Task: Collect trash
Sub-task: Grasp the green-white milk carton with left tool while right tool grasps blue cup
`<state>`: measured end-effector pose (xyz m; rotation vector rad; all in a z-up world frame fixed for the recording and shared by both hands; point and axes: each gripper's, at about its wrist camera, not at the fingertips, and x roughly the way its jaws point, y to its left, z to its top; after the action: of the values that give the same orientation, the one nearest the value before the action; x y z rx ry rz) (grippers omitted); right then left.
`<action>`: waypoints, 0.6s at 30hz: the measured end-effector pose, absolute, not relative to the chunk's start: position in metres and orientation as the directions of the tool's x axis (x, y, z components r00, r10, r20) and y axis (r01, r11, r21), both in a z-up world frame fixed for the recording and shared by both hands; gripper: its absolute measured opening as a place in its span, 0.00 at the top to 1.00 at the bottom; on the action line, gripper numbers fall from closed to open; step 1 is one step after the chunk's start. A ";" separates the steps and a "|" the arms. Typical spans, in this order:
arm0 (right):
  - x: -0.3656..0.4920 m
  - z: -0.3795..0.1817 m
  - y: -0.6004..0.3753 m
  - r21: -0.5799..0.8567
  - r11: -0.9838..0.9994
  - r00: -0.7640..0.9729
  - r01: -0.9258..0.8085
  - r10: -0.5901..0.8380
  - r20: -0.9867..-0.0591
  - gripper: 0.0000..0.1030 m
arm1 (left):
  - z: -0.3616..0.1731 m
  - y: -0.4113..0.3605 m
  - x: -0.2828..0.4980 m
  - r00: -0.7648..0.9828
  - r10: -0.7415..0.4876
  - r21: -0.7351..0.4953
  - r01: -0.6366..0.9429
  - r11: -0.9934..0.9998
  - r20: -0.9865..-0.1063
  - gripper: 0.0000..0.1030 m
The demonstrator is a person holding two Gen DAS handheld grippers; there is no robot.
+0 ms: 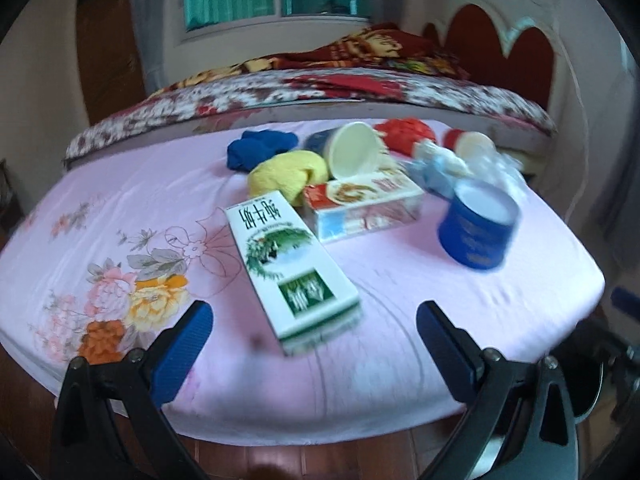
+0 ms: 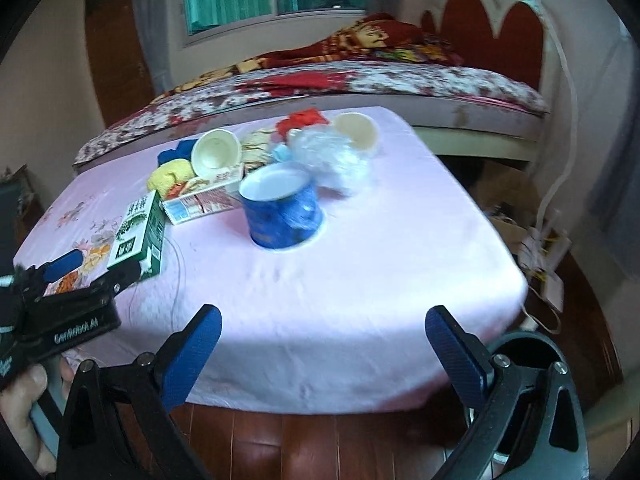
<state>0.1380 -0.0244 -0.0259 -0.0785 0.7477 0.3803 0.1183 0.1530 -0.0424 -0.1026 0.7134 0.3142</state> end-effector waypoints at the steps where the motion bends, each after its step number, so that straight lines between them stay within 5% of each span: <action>1: 0.146 -0.029 -0.019 0.066 0.924 0.664 -0.376 0.318 -0.677 0.00 | -0.046 0.154 0.124 0.706 0.253 0.014 -0.326 0.945 -0.662 0.01; 8: 0.195 -0.049 0.020 0.063 0.897 0.617 -0.437 0.351 -0.704 0.08 | -0.065 0.172 0.148 0.668 0.264 0.004 -0.364 0.931 -0.696 0.15; 18: 0.246 -0.057 0.049 0.080 0.909 0.617 -0.409 0.340 -0.710 0.15 | -0.074 0.202 0.145 0.655 0.250 -0.023 -0.378 0.926 -0.713 0.15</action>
<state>0.2458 0.0495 -0.0574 -0.0931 0.7964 0.4322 0.1449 0.2023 -0.0742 -0.1755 0.7797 0.3577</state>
